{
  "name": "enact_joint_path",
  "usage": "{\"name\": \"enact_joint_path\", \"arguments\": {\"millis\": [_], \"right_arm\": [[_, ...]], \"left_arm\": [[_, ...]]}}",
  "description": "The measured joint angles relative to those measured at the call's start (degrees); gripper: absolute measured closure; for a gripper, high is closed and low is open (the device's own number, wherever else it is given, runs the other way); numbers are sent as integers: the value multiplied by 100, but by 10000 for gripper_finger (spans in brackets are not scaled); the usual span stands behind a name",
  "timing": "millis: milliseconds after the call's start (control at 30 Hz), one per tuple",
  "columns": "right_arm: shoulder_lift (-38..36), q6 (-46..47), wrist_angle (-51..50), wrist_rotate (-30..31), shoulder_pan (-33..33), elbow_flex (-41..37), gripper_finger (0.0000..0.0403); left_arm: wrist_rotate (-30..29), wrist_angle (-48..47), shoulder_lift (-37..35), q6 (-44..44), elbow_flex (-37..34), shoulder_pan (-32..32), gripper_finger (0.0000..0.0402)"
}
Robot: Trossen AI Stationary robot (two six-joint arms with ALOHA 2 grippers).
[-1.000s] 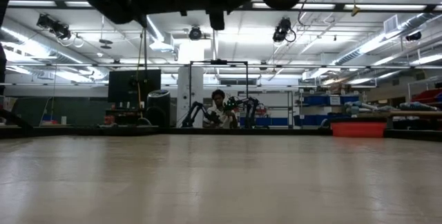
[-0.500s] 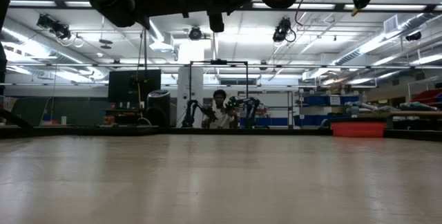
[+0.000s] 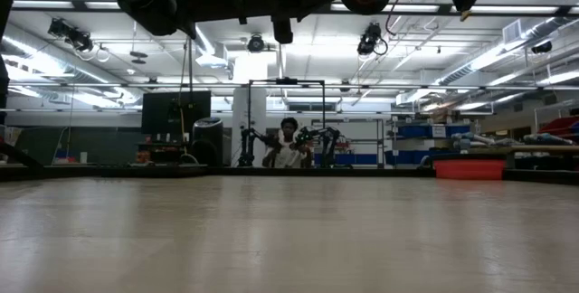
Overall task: Coil cords
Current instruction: Coil the red wire on the black spool
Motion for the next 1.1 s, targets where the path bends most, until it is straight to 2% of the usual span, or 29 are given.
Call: {"name": "enact_joint_path", "arguments": {"millis": [233, 500, 567, 667, 833, 1000, 1100], "right_arm": [[0, -343, 70, -309, -363, 0, 372], [68, -711, 303, -1550, -904, 0, 377], [83, -713, 260, -1690, -936, 0, 380], [23, -713, 307, -1522, -790, 0, 385], [-132, -692, 402, -797, -346, 0, 388], [-164, -773, 625, -400, -118, 2, 372], [-164, -843, 715, -358, -117, 4, 356]], "left_arm": [[32, 22, 0, 0, 0, 3, 401], [215, 66, 2, 31, 0, 4, 401], [238, 64, 2, 33, 0, 1, 401], [252, 63, 4, 33, 4, 0, 401], [257, 14, 4, 36, 4, -2, 401], [254, -139, 4, 129, 4, 2, 401], [246, -242, 4, 197, 4, 2, 401]]}}
